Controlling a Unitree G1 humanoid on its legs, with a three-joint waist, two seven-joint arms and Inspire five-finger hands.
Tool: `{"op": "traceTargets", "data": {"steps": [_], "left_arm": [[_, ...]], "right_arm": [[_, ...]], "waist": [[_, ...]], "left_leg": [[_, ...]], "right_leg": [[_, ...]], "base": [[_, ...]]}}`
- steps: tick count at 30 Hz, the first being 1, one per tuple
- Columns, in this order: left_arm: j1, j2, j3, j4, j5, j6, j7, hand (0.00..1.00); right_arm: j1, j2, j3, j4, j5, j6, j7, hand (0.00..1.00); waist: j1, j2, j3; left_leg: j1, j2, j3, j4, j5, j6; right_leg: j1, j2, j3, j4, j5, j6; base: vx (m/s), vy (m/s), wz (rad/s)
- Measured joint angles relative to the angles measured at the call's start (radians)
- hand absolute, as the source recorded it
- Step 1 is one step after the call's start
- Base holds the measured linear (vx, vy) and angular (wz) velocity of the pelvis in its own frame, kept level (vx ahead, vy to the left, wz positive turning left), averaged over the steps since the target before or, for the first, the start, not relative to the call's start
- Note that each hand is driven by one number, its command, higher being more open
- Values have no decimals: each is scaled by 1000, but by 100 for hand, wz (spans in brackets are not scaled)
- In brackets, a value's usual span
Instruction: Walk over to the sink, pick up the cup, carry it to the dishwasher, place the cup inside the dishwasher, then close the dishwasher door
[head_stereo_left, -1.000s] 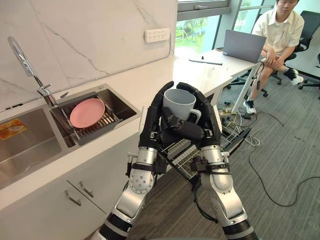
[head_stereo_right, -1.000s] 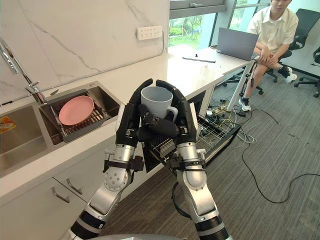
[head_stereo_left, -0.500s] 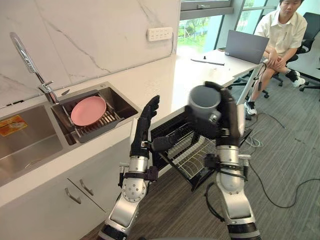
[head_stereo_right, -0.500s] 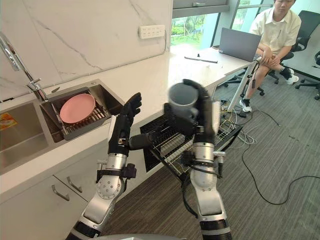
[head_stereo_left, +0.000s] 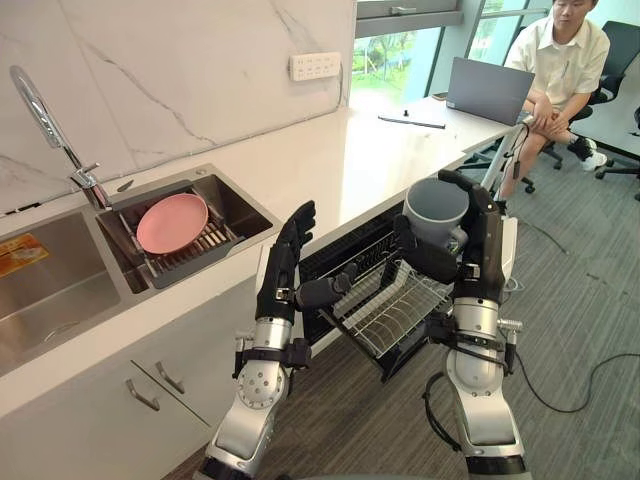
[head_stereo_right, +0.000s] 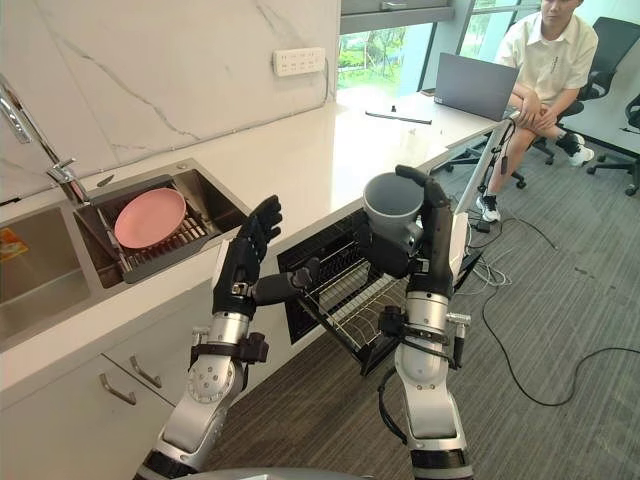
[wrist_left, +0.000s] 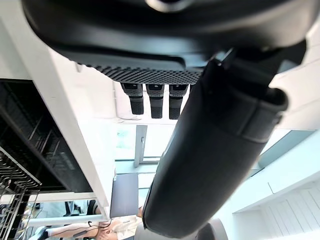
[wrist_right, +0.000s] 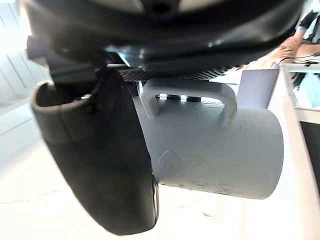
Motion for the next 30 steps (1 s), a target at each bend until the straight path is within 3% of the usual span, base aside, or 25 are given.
{"op": "traceTargets", "data": {"steps": [7,13,21,28,30], "left_arm": [[144,14,7,115,-39,12,-112,90],[239,41,41,313,-75,34,-196,90],[224,50,185,619,-54,60,-193,90],[132,47,290,808,-32,71,-155,90],[92,47,318,826,-32,68,-147,90]], "right_arm": [[94,-32,-55,44,13,9,59,30],[123,-68,-83,211,61,17,103,30],[59,-73,-95,381,80,23,113,30],[-125,-138,-95,466,81,39,113,30],[-190,-160,-95,487,85,39,110,30]], "waist": [[0,10,10],[3,12,21],[12,23,63],[36,45,148],[41,56,195]], "left_leg": [[0,1,0,0,-3,-4],[-10,9,-11,0,-6,-8],[-41,15,-43,0,-10,-14],[-122,10,-56,34,-16,-5],[-161,10,-68,65,-23,-2]], "right_leg": [[0,0,0,-1,-2,-2],[0,1,-19,-4,-12,-18],[-16,3,-69,-9,-27,-28],[-71,4,-100,-15,1,0],[-91,3,-114,-5,5,5]], "base": [[0,0,0],[0,-1,7],[29,-34,11],[42,-18,6],[-22,-6,16]]}}
